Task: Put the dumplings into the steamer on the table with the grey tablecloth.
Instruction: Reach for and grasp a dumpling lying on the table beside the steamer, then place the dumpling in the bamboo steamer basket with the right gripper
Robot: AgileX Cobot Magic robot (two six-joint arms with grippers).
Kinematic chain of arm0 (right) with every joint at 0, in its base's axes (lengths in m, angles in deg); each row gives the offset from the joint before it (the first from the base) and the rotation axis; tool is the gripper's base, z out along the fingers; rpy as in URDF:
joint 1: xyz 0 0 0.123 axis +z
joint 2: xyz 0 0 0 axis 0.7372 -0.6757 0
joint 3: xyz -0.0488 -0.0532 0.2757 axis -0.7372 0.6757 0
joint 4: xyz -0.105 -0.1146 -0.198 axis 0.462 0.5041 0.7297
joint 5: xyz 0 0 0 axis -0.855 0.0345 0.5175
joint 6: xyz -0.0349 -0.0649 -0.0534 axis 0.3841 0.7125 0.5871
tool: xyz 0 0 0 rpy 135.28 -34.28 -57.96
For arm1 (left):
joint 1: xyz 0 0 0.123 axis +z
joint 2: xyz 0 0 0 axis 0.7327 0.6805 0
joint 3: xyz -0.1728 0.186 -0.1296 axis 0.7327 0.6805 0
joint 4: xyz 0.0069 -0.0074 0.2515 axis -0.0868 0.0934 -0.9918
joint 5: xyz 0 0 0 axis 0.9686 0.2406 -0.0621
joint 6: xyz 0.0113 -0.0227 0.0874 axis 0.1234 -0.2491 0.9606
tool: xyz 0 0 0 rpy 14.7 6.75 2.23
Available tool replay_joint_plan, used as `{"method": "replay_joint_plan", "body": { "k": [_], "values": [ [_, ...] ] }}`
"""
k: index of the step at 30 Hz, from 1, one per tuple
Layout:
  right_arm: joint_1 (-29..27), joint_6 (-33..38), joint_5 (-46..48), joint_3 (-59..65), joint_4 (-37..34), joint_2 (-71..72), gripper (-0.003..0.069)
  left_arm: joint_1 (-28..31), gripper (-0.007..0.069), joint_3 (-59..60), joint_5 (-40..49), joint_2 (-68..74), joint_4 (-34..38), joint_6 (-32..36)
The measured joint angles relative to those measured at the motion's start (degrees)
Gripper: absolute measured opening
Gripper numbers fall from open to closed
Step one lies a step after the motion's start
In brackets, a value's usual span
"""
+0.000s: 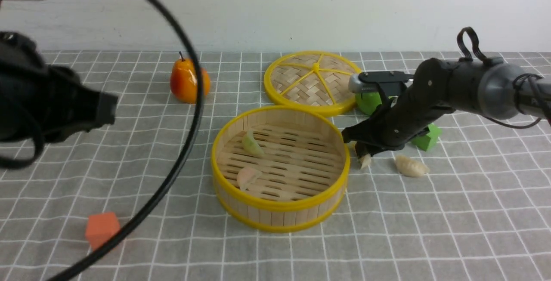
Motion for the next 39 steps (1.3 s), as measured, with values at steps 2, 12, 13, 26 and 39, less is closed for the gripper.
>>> {"method": "replay_joint_plan", "body": {
  "k": [2,12,13,26,39],
  "values": [
    [-0.06,0.42,0.17,0.00,0.74,0.42,0.0174,0.00,0.0099,3.63,0.74,-2.54,-5.12,-3.23],
    [1.99,3.09,5.37,-6.16,1.71,8.65,0.0172,0.00,0.0099,26.57,-7.17,-17.75,-18.47,-17.85],
    [3.34,3.95,5.66,-6.65,0.87,8.86,0.0173,0.00,0.0099,29.09,-9.43,-18.47,-18.87,-18.57],
    [12.99,12.49,-4.22,-7.41,-4.80,-2.57,0.0225,0.00,0.0103,39.33,-27.19,-19.74,-20.11,-19.93],
    [11.14,12.84,11.93,-10.82,7.50,10.25,0.0549,0.00,0.0113,39.40,-28.11,-19.74,-20.11,-19.93]
  ]
}}
